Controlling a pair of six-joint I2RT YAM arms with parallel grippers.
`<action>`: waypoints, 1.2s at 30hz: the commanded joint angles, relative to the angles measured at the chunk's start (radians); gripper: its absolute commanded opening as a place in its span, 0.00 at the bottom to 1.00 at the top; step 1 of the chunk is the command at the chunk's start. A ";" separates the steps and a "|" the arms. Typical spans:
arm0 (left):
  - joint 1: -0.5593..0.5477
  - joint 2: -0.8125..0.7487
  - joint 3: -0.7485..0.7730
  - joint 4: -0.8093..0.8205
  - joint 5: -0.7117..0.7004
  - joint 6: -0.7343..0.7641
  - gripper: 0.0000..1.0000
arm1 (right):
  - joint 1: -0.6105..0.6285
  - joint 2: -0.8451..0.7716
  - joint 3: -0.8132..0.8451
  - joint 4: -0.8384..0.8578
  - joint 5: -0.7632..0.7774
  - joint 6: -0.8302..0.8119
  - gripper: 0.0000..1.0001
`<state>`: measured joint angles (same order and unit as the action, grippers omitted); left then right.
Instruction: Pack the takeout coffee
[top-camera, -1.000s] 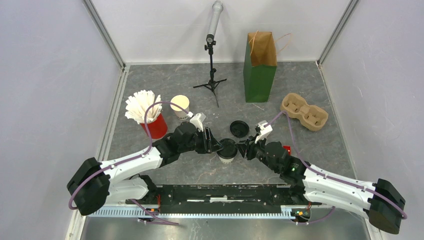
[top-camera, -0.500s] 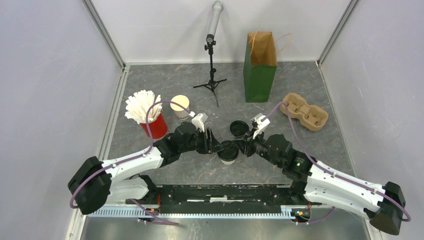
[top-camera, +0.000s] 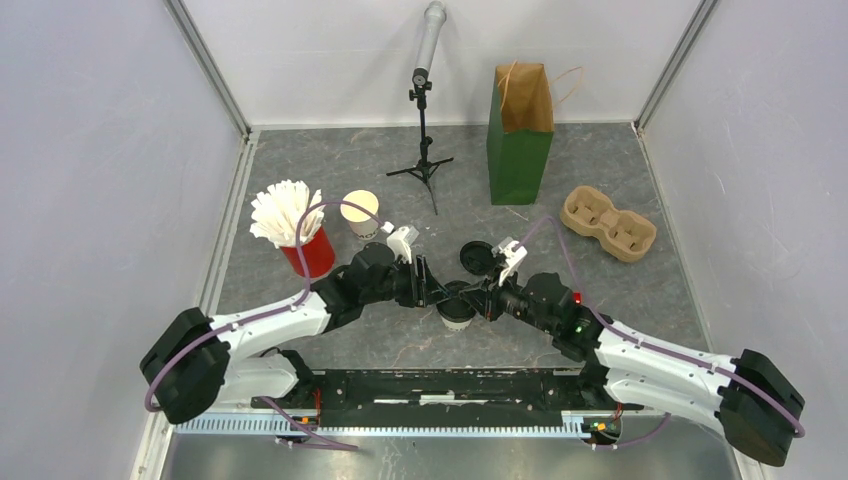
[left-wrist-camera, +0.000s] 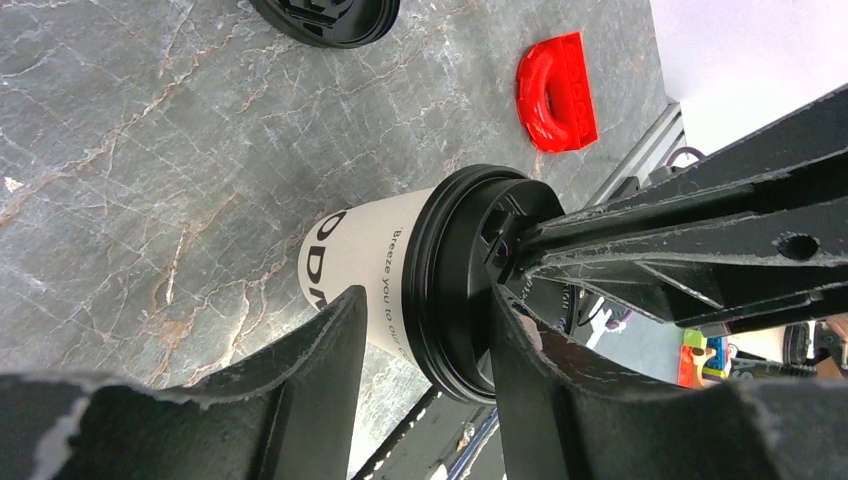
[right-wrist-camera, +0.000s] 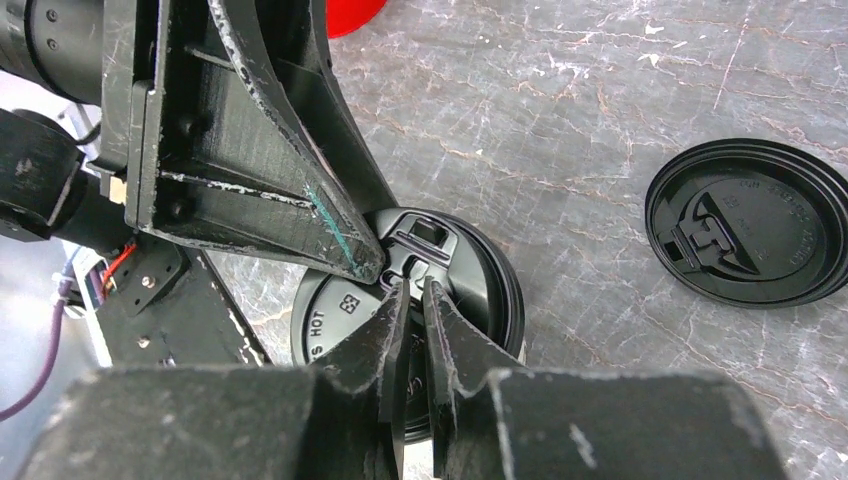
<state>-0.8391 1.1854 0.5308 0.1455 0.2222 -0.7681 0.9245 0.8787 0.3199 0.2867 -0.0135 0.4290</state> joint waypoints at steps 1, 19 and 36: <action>-0.002 0.043 -0.002 -0.052 0.008 0.050 0.53 | -0.035 0.016 -0.092 0.095 -0.022 0.028 0.15; -0.002 -0.062 -0.116 0.120 0.135 -0.185 0.72 | -0.039 0.003 -0.221 0.155 -0.082 0.055 0.16; -0.026 -0.012 -0.207 0.361 0.135 -0.364 0.76 | -0.039 0.015 -0.209 0.163 -0.111 0.059 0.16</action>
<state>-0.8524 1.1461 0.3275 0.4255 0.3592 -1.0821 0.8860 0.8612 0.1490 0.5919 -0.1013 0.4927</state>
